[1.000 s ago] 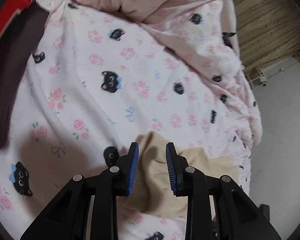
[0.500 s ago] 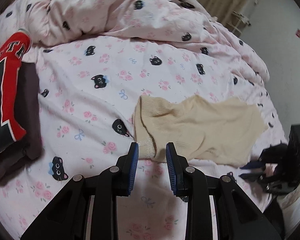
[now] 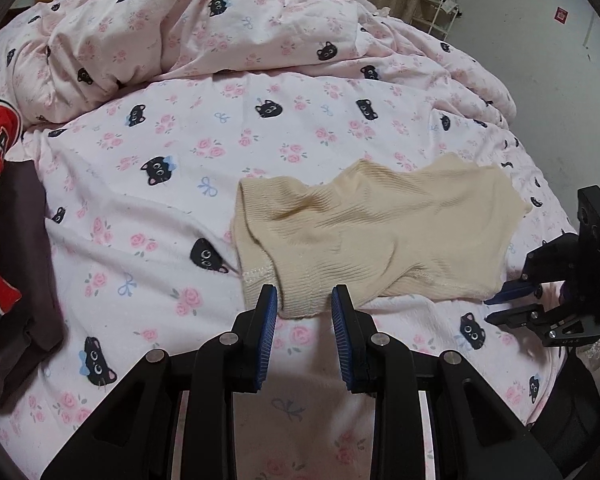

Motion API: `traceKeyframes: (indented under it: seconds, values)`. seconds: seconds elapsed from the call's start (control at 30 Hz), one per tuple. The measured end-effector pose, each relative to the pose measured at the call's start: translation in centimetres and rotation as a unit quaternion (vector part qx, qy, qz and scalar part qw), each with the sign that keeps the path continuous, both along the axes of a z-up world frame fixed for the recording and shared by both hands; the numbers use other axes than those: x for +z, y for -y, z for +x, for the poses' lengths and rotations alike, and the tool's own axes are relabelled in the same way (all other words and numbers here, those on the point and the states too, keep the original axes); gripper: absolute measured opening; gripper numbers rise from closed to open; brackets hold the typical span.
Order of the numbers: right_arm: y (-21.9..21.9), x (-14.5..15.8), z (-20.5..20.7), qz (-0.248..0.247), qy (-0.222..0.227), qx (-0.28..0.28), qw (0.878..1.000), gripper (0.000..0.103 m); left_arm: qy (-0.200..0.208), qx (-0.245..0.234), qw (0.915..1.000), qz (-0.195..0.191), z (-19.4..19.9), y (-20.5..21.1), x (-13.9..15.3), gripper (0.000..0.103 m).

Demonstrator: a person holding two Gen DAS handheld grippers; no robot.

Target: Fold clothes

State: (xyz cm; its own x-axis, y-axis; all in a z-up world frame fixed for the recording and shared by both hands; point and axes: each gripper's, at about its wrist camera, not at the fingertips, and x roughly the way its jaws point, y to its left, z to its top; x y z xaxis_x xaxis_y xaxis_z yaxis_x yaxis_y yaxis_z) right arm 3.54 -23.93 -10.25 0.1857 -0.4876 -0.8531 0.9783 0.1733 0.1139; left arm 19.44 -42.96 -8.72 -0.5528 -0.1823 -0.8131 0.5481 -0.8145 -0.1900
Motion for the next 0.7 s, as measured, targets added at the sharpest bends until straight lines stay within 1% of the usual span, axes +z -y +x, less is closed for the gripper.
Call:
traceKeyframes:
  seconds: [0.1, 0.13, 0.17, 0.23, 0.3, 0.43, 0.63, 0.7]
  values:
    - [0.0, 0.0, 0.0, 0.0, 0.003, -0.001, 1.0, 0.018, 0.007, -0.009, 0.9998, -0.014, -0.4, -0.5, 0.0, 0.023]
    - [0.0, -0.1, 0.0, 0.0, 0.003, -0.001, 1.0, 0.018, 0.009, -0.008, 0.9998, -0.014, -0.5, -0.5, -0.1, 0.017]
    - [0.0, -0.1, -0.1, 0.001, 0.003, -0.001, 1.0, 0.018, 0.009, -0.006, 0.9999, -0.01, -0.5, -0.3, -0.2, 0.009]
    - [0.0, -0.1, -0.1, 0.001, 0.003, -0.001, 1.0, 0.018, 0.01, 0.001, 1.0, 0.0, -0.3, 0.1, -0.4, 0.004]
    - [0.0, -0.1, -0.1, 0.001, 0.004, 0.0, 1.0, 0.018, 0.01, 0.009, 0.9999, 0.003, -0.1, 0.4, -0.5, 0.003]
    - [0.0, -0.2, -0.2, 0.002, 0.005, -0.001, 1.0, 0.018, -0.004, 0.029, 0.9995, 0.014, 0.4, 1.1, -0.3, 0.002]
    - [0.0, -0.3, -0.2, 0.003, 0.007, -0.003, 1.0, 0.018, -0.014, 0.06, 0.9979, 0.019, 1.4, 2.1, 0.1, 0.001]
    - [-0.1, -0.3, -0.2, 0.003, 0.007, -0.002, 1.0, 0.018, -0.013, 0.063, 0.9977, 0.021, 1.8, 2.2, 0.2, 0.001]
